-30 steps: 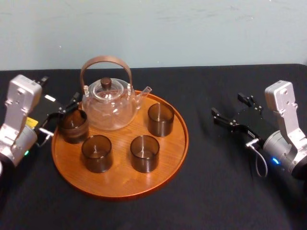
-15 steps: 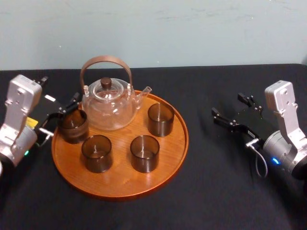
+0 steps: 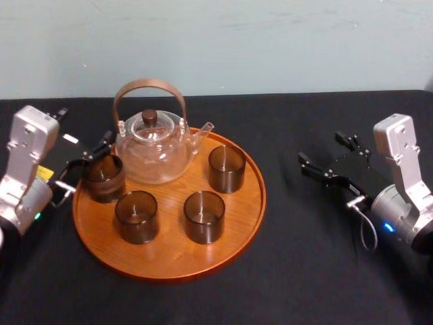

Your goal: Pick up the glass from the table and place it on the tray.

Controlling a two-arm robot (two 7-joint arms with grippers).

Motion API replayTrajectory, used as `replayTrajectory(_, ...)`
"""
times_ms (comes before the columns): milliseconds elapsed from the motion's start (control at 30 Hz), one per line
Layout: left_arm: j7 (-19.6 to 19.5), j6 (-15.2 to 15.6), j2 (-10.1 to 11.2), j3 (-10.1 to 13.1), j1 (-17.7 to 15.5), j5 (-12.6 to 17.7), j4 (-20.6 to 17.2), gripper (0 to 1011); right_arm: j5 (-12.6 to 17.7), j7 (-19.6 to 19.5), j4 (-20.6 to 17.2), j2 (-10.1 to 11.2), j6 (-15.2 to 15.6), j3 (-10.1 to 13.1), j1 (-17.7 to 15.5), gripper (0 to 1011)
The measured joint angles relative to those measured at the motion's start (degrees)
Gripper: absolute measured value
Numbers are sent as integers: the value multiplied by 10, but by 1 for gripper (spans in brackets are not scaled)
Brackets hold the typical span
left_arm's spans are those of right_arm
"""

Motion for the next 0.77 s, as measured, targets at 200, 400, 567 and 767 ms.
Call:
replayTrajectory(200,0,0,0,0,0,0,0,1001,0,0,0,0,0,0,0,1002)
replayTrajectory(400,0,0,0,0,0,0,0,1001,0,0,0,0,0,0,0,1002)
replayTrajectory(567,0,0,0,0,0,0,0,1001,0,0,0,0,0,0,0,1002)
replayTrajectory(767,0,0,0,0,0,0,0,1001,0,0,0,0,0,0,0,1002)
